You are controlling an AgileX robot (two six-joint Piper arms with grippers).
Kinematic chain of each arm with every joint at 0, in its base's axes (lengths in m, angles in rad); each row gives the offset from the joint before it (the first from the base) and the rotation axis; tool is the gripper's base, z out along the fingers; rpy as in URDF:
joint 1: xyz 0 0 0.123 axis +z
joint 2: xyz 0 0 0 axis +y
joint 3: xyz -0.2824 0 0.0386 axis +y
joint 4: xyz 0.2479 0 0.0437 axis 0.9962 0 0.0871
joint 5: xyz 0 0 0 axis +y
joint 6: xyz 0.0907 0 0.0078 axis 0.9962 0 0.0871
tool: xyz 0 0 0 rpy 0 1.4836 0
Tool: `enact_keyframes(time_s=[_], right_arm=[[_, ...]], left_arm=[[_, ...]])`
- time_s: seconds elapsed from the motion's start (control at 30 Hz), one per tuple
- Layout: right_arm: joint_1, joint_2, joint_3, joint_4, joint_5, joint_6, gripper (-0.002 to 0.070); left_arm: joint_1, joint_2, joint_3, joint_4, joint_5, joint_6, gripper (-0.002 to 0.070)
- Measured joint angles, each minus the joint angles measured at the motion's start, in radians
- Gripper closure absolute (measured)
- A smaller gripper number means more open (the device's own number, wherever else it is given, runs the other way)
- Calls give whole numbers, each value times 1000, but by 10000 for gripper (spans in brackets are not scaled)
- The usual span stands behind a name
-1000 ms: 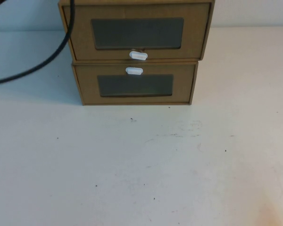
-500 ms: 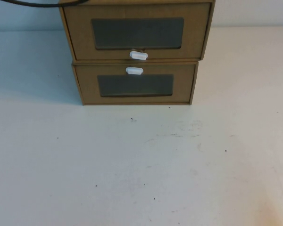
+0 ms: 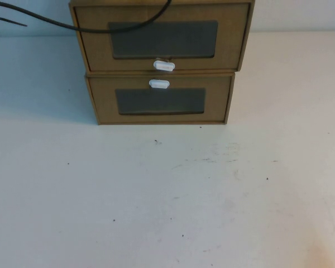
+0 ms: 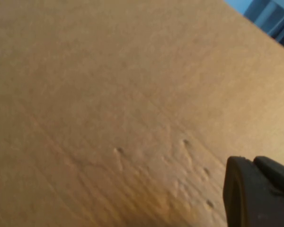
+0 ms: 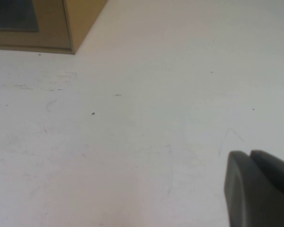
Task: Open the shoe box
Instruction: 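Pull the top drawer of the cardboard box fully open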
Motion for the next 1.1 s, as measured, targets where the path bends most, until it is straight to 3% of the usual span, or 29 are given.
enact_keyframes(time_s=[1.1], right_arm=[[0,0,0,24,-58,0,689]], left_arm=[[-29,23,-2,88,-6,0,680]])
